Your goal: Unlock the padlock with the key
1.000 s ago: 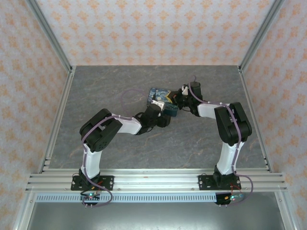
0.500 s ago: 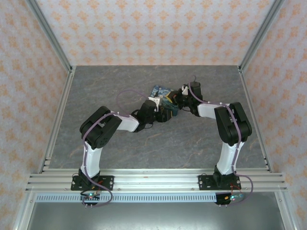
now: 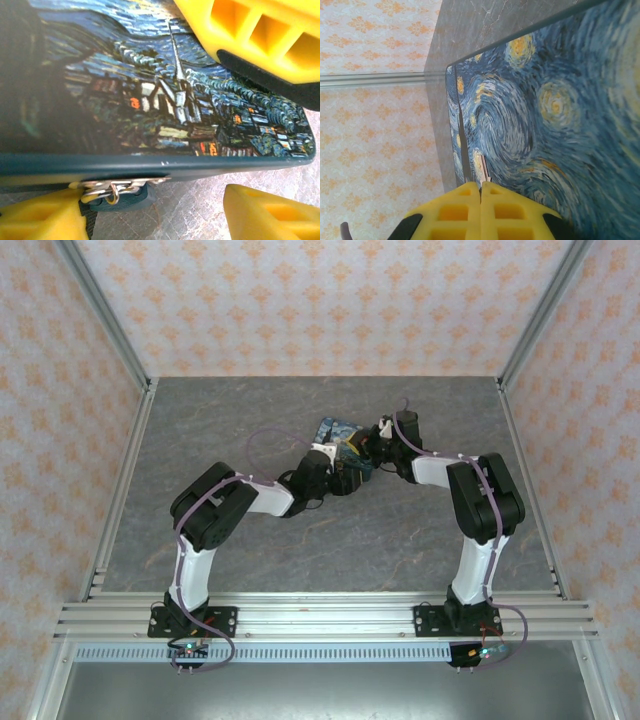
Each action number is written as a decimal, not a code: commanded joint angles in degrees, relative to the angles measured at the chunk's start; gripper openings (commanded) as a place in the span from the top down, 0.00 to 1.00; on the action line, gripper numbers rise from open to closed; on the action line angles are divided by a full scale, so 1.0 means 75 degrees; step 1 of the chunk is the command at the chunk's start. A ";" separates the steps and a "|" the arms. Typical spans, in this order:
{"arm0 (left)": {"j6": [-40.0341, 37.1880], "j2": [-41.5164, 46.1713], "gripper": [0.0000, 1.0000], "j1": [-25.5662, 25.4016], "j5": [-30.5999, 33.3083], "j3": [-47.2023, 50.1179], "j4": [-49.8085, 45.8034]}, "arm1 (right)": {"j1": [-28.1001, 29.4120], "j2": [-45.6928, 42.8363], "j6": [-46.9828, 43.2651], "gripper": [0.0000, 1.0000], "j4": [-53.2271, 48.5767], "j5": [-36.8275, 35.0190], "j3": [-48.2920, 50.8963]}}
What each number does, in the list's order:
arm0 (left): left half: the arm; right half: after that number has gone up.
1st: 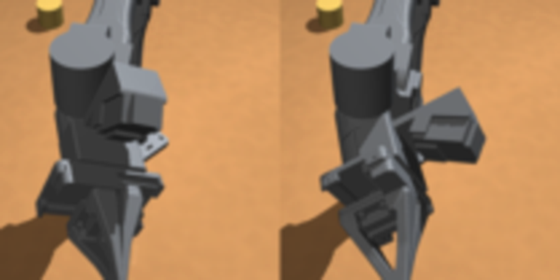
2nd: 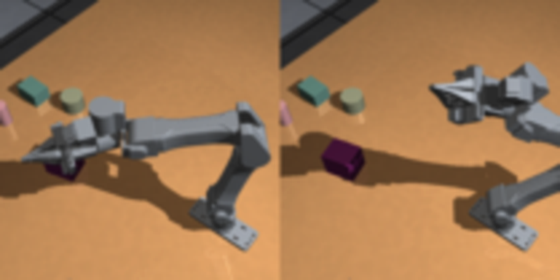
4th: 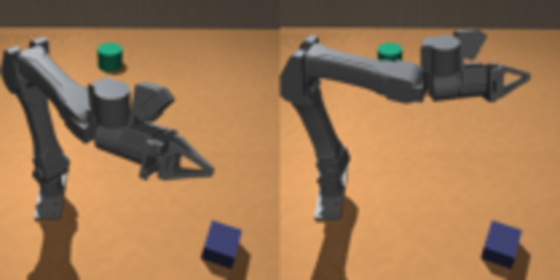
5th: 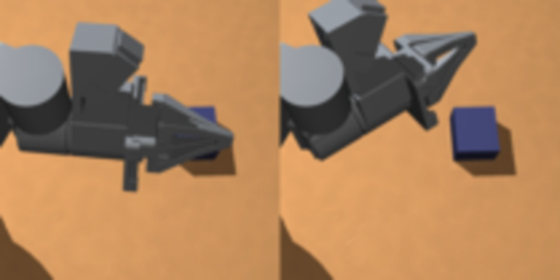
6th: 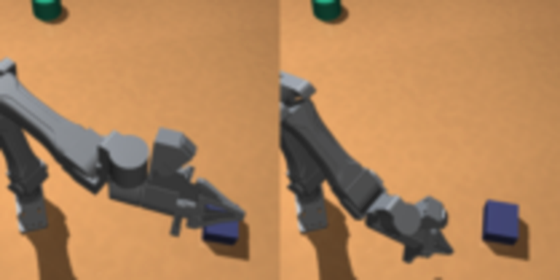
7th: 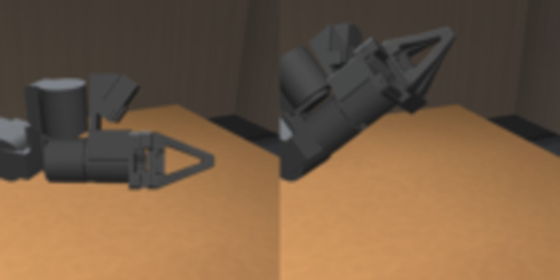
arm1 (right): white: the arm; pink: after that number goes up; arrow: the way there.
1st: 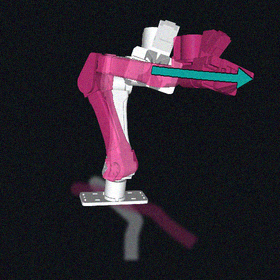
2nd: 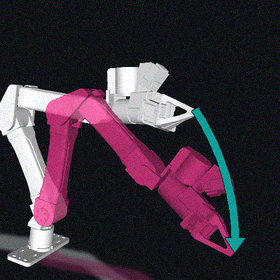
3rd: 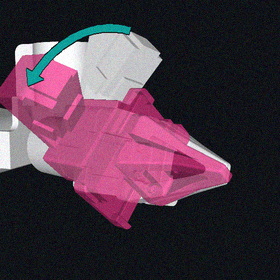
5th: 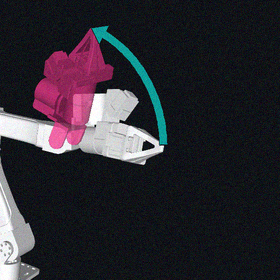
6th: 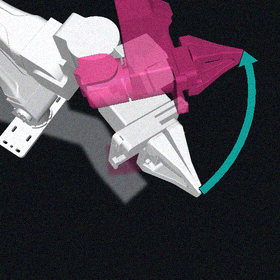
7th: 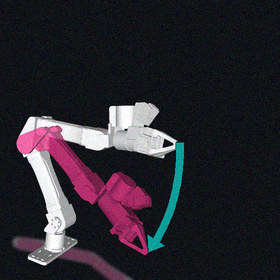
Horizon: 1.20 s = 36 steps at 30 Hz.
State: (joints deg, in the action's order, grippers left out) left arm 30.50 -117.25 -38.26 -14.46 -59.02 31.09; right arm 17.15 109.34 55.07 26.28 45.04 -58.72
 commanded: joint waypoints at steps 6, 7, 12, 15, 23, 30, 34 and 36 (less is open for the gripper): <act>0.1131 -0.0445 0.34 -0.0072 -0.1280 0.0345 0.1510 | 0.0034 0.0338 -0.0042 1.00 -0.0176 0.0054 0.0019; 0.1332 -0.0445 0.34 -0.0040 -0.1416 0.0410 0.1800 | 0.0028 0.0340 -0.0042 1.00 -0.0178 0.0054 0.0006; 0.2148 -0.0583 0.35 0.0056 -0.1652 0.0620 0.2812 | 0.0026 0.0380 -0.0051 1.00 -0.0188 0.0065 -0.0012; 0.2529 -0.0731 0.35 0.0086 -0.1672 0.0751 0.3386 | 0.0024 0.0385 -0.0064 1.00 -0.0188 0.0066 -0.0011; 0.2861 -0.0879 0.36 0.0085 -0.1658 0.0858 0.3744 | 0.0022 0.0408 -0.0065 1.00 -0.0170 0.0066 0.0013; 0.3261 -0.0716 0.38 0.0063 -0.1465 0.1372 0.4509 | 0.0017 0.0387 -0.0065 1.00 -0.0155 0.0055 0.0060; 0.3472 -0.0759 0.39 0.0048 -0.1192 0.1444 0.4658 | 0.0022 0.0427 -0.0065 1.00 -0.0119 0.0060 0.0065; 0.3557 -0.0861 0.40 0.0050 -0.1047 0.1402 0.4642 | 0.0022 0.0468 -0.0046 1.00 -0.0107 0.0054 0.0071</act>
State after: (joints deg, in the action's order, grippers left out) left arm 55.09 -122.30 -37.15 -23.53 -48.99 64.18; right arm 16.71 110.13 55.07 27.99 45.04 -58.83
